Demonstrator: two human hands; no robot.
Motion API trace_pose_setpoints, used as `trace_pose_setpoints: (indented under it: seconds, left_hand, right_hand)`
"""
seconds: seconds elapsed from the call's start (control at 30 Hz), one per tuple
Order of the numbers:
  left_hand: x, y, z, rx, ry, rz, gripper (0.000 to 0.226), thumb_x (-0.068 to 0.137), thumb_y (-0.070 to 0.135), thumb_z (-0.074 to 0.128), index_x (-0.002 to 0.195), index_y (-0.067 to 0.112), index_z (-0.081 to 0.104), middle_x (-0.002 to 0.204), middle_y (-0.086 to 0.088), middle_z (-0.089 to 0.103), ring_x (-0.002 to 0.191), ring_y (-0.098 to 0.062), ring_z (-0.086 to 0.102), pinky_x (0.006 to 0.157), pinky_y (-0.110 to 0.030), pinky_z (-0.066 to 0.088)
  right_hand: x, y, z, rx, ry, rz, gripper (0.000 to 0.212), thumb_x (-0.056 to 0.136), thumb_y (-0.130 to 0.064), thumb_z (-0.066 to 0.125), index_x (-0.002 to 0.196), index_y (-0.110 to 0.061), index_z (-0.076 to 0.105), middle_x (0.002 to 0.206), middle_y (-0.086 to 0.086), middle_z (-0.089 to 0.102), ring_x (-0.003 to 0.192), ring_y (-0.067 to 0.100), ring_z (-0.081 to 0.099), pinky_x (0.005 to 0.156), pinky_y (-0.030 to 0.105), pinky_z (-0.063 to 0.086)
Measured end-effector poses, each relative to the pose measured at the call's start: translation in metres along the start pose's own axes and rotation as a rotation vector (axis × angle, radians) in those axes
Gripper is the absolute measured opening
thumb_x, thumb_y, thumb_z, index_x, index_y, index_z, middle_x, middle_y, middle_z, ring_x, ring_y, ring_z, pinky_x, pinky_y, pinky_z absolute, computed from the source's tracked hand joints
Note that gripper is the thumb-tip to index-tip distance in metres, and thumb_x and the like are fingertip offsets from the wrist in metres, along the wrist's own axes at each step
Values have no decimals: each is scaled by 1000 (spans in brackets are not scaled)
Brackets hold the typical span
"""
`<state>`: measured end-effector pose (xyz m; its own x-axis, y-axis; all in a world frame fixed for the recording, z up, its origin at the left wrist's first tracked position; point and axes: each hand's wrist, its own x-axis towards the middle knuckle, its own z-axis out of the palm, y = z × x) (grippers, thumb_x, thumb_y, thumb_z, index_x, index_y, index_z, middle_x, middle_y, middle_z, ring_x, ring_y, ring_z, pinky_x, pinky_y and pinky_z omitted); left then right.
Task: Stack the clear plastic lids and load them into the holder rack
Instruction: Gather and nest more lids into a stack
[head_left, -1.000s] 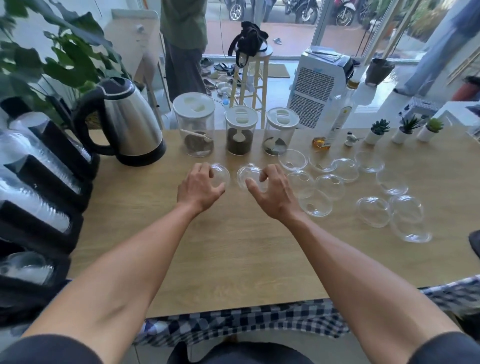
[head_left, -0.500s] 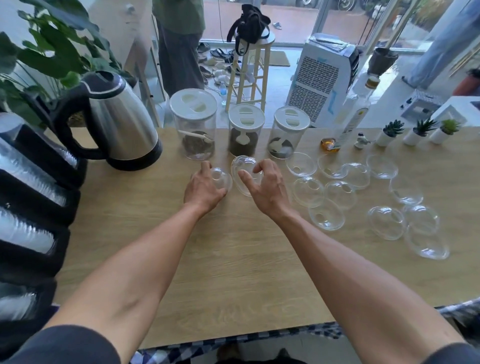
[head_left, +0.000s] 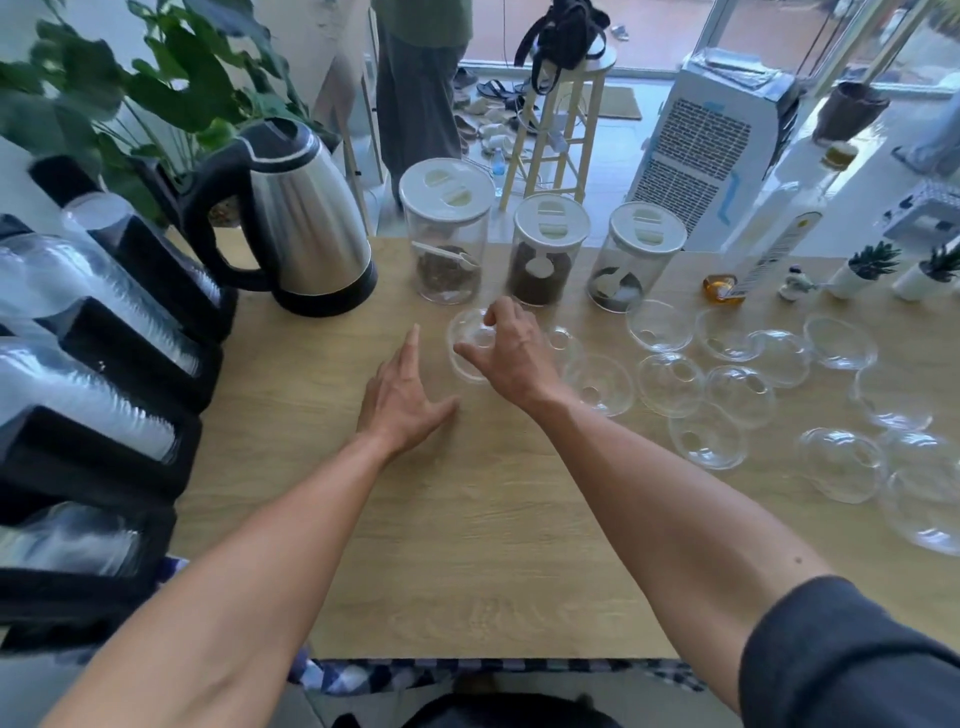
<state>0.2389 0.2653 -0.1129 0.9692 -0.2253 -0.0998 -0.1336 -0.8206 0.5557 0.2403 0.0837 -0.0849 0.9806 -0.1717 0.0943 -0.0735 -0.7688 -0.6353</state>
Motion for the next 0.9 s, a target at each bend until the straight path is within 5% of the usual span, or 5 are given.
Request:
trace_pose_setpoints:
  seconds: [0.2,0.5,0.7,0.9]
  left_hand:
    - [-2,-3,2,22,28,35,118,76,49,81,165,22,8,164,-11,34,148,-31,34,120,-43,32]
    - [19,60,18,138,136,349,77,83,46,73,149,15,50,158,-9,46,143,-30,44,113,-46,37]
    - [43,102,38,416,-102,457,89,88,55,64,162,22,26,171,-3,21,159,-22,11,126,-44,8]
    - [66,129,53,586,-264,462,106,86,63,67,165,21,10,172,-11,12,160,-27,-1,127,-50,-2]
  right_hand:
    - [-7,6,11,-39,-42,13,56,83,-38,81,123,-8,54,126,13,65,119,36,56,99,46,43]
    - [-58,50,-28,-240,339,8,38,93,-40,61,120,-13,64,115,7,71,115,29,62,98,44,40]
    - [-104,93,-39,-455,228,-15,45,84,-26,66,126,-13,66,110,6,77,116,29,64,106,45,34]
    - [-117,110,-44,-417,333,-15,30,84,1,60,105,-16,72,88,2,76,96,31,67,98,42,29]
